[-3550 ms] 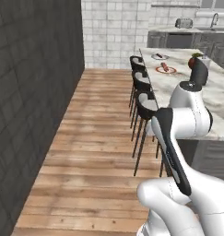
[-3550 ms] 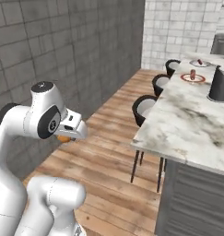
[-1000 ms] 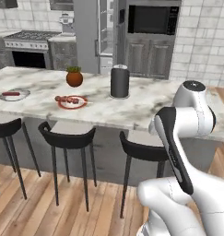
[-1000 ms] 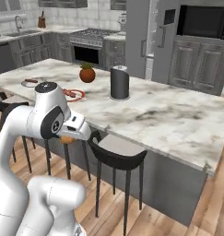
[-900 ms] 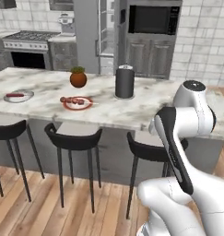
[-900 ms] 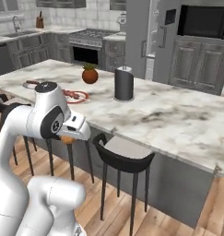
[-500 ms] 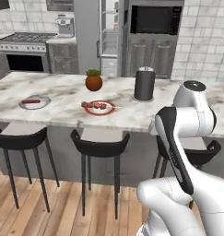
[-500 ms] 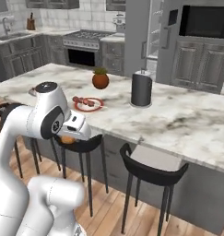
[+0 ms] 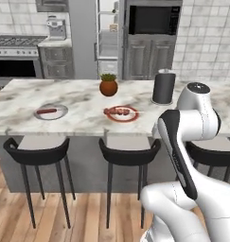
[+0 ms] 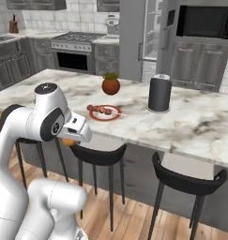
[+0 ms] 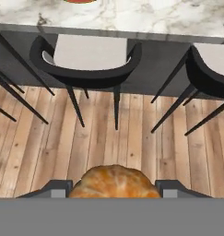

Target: Pick up the tangerine and pear from the fridge and place one fruit on each plate on the dining counter.

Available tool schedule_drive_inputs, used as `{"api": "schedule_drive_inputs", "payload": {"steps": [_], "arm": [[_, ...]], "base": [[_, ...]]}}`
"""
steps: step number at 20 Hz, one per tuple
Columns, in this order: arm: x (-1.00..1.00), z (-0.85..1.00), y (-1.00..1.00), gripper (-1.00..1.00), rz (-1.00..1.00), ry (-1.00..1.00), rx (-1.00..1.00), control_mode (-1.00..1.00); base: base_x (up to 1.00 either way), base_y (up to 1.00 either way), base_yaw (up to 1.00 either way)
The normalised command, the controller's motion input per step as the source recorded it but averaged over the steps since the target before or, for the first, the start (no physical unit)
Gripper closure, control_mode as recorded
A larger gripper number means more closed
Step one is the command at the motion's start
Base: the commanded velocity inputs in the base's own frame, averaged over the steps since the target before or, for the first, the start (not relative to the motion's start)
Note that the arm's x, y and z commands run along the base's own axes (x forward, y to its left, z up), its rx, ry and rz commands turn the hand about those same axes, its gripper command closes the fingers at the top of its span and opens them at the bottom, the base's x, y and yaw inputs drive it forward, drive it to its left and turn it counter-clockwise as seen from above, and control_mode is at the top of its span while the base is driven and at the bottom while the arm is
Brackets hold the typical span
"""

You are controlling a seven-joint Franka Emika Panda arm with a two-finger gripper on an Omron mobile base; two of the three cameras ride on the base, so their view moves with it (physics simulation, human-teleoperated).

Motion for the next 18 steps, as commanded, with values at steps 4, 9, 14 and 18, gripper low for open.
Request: {"api": "schedule_drive_inputs", "payload": {"steps": [4, 9, 14, 18], "arm": [[0.0, 0.0, 0.0, 1.0, 0.0, 0.0, 0.0, 1.0], [0.0, 0.0, 0.0, 1.0, 0.0, 0.0, 0.0, 1.0], [0.0, 0.0, 0.0, 1.0, 0.0, 0.0, 0.0, 1.0], [0.0, 0.0, 0.0, 1.0, 0.0, 0.0, 0.0, 1.0]], "base": [[0.43, 0.5, -0.31], [0.36, 0.49, -0.31], [0.34, 0.4, -0.29], [0.41, 0.14, -0.18]]}}
